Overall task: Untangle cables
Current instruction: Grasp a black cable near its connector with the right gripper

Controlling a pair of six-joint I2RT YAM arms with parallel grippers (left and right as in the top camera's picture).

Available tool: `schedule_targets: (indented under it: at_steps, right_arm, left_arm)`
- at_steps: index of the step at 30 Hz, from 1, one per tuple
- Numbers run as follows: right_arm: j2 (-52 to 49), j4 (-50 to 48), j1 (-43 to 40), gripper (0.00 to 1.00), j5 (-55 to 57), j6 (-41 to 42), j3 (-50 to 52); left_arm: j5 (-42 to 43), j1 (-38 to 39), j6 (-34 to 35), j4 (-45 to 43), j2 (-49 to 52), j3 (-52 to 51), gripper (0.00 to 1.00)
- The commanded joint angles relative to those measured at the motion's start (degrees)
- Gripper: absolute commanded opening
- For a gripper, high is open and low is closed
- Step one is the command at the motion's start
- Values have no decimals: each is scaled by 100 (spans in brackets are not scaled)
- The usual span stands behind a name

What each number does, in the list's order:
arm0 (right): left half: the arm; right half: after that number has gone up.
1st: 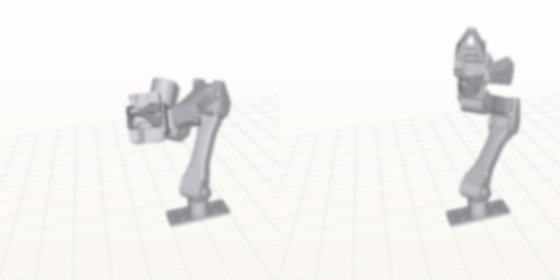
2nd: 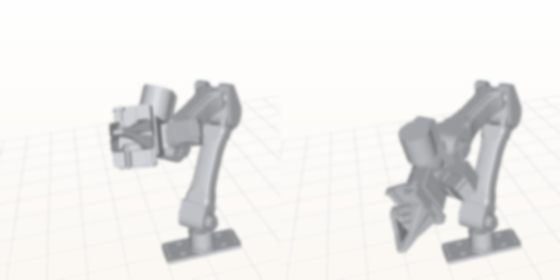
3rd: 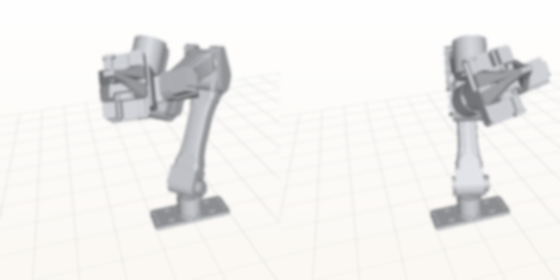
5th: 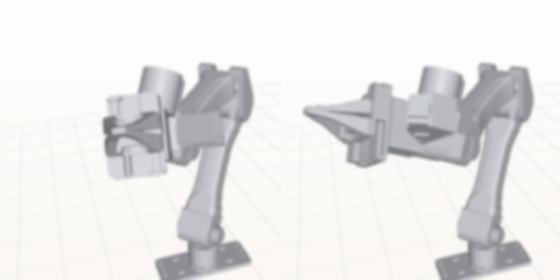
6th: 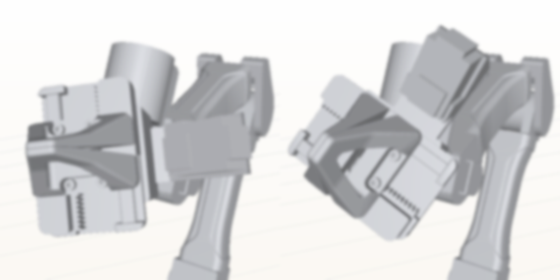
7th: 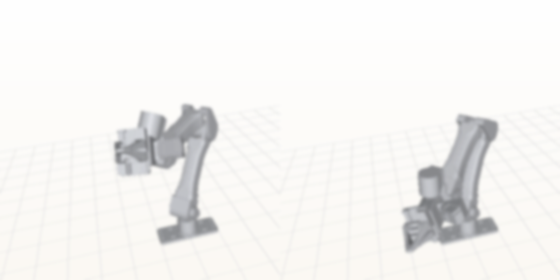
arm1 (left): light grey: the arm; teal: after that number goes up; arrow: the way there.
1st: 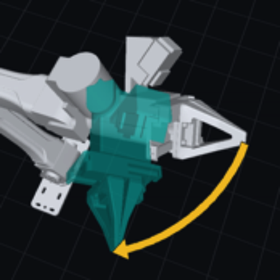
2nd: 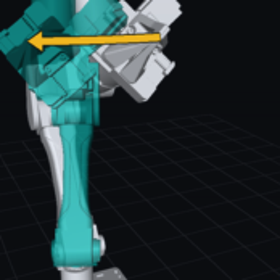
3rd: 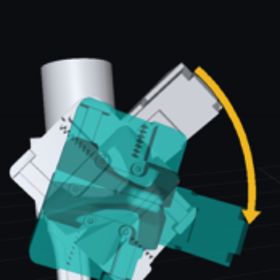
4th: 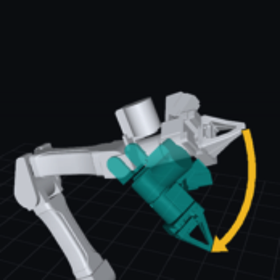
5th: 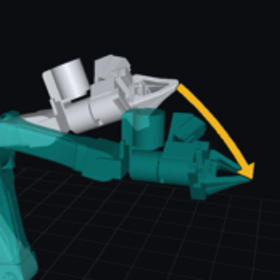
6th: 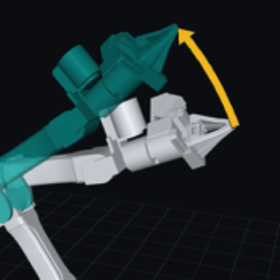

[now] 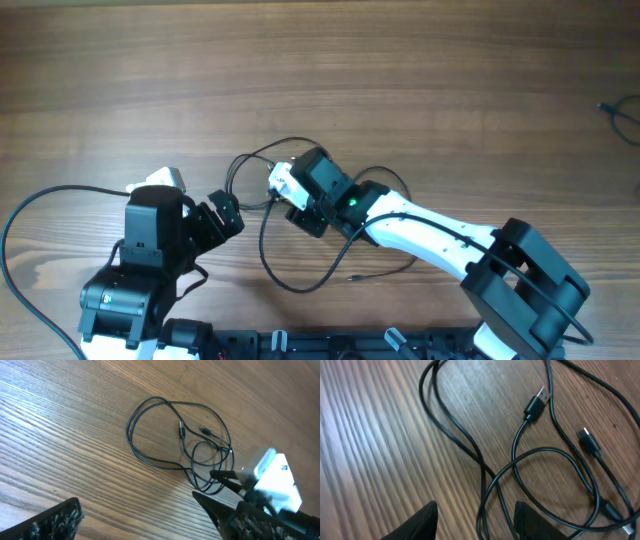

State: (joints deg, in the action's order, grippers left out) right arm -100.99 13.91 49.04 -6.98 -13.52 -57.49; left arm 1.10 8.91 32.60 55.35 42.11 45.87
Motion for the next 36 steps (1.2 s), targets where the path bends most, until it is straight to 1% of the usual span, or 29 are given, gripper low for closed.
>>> schedule_targets:
  at_steps: [1,4,7,9,10,11,12,14,16,17,18,21,23,25,27,28,29,32,33,34,35,36]
  right_arm:
    - [-81,48,-13,50,-238,-763,-7]
    - [-87,46,-13,47,-251,-752,0]
    - [-212,24,-11,47,-249,-758,11]
    - [-321,0,-13,38,-221,-752,9]
    - [-321,-22,-13,36,-201,-726,9]
    - [-321,-61,-13,36,-201,-706,9]
    - [-328,-79,-13,40,-170,-684,9]
    - [-385,-83,-13,44,-136,-686,9]
    - [-420,-96,-13,44,-101,-686,2]
    - [-433,-151,-13,41,-11,-684,2]
    - [-479,-247,-13,33,94,-680,2]
    - [-551,-295,-13,29,149,-678,-2]
    - [-551,-339,-13,24,251,-575,-2]
    - [-553,-345,-13,22,275,-557,-2]
    - [-553,-343,-13,24,273,-538,-2]
    - [-553,-343,-13,31,273,-542,-2]
    - [-553,-337,-13,33,273,-562,-2]
    - [-625,-334,-13,35,282,-612,-2]
    - [-715,-313,-13,35,321,-758,-2]
    - [-774,-293,-13,27,481,-748,-9]
    - [-809,-291,-13,13,553,-638,-48]
    - [-809,-297,-15,5,603,-474,-103]
  left_arm:
    - [-98,-35,-87,0,0,11,100]
    - [-98,-35,-87,0,0,11,100]
    - [-96,-35,-87,0,0,11,100]
    - [-98,-35,-87,0,0,11,100]
    - [-98,-35,-87,0,0,11,100]
    - [-98,-35,-87,0,0,11,100]
    - [-96,-35,-87,0,0,11,100]
    - [-96,-35,-87,0,0,11,100]
    - [-98,-35,-87,0,0,11,100]
    - [-98,-35,-87,0,0,11,100]
    - [-96,-35,-87,0,0,11,100]
    - [-98,-35,-87,0,0,11,100]
    - [-96,-35,-87,0,0,11,100]
    - [-96,-35,-87,0,0,11,100]
    - [-96,-35,-87,0,0,11,100]
    - [-98,-35,-87,0,0,11,100]
    - [-96,-35,-87,0,0,11,100]
    - [-98,-35,-87,0,0,11,100]
    - [-98,-35,-87,0,0,11,100]
    - [-96,-35,-87,0,0,11,100]
    - [-96,-35,-87,0,0,11,100]
    - [-96,-35,-87,0,0,11,100]
